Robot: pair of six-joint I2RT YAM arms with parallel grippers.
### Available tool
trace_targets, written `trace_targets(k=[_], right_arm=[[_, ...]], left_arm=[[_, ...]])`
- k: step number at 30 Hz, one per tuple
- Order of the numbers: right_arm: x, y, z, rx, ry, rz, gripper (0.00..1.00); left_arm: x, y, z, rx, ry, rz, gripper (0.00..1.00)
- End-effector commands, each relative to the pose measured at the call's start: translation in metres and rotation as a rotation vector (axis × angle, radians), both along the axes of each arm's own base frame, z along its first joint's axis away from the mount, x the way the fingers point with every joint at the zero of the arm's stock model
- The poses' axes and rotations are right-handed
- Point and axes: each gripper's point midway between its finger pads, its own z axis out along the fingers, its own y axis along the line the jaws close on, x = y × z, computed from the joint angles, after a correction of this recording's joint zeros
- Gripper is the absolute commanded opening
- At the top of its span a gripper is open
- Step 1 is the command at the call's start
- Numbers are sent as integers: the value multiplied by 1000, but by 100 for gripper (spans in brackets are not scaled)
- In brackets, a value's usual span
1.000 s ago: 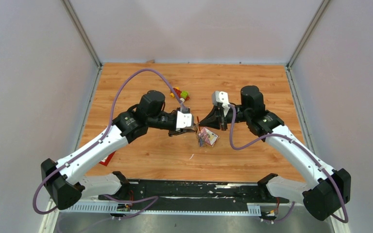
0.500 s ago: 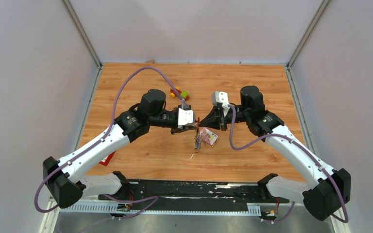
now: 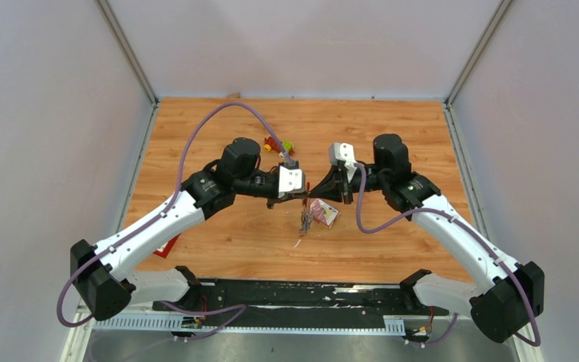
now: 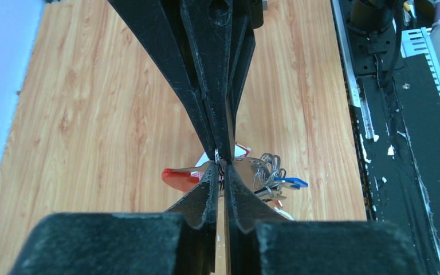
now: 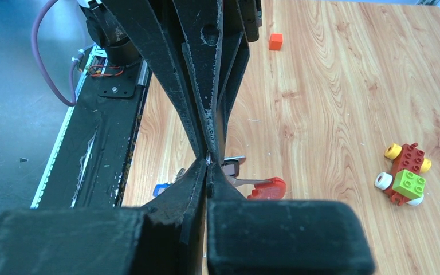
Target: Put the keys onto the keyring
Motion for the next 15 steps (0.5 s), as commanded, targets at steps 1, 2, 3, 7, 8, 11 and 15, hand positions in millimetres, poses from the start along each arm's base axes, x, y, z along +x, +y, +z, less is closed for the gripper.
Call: trace_targets(k=[1,2,3,7,8,11,15], right_arm=[[-1,0,14,36,-54,13,0],[-1,0,14,36,-54,11,0],[-1,0,14,35,-54,12,0],[2,-1,12,30,-58,-3,0],[3,-1,12,27,-61,-8,0],[5,-1,11,23,-65,-20,0],[6,-1,10,20,-63,-24,3]], left_arm=[[-3,-7,11,-42,2,-29,4],[-3,-6,11,-41,3,-30,0],[-4,-6,9,-38,6,-30,0],[-5,-5,11,-38,10,-28,0],[-4,-4,12,-36,16,-15,0],[-3,-2,15,-26,31,14,0],[-3,0,15,-1,52,46,0]])
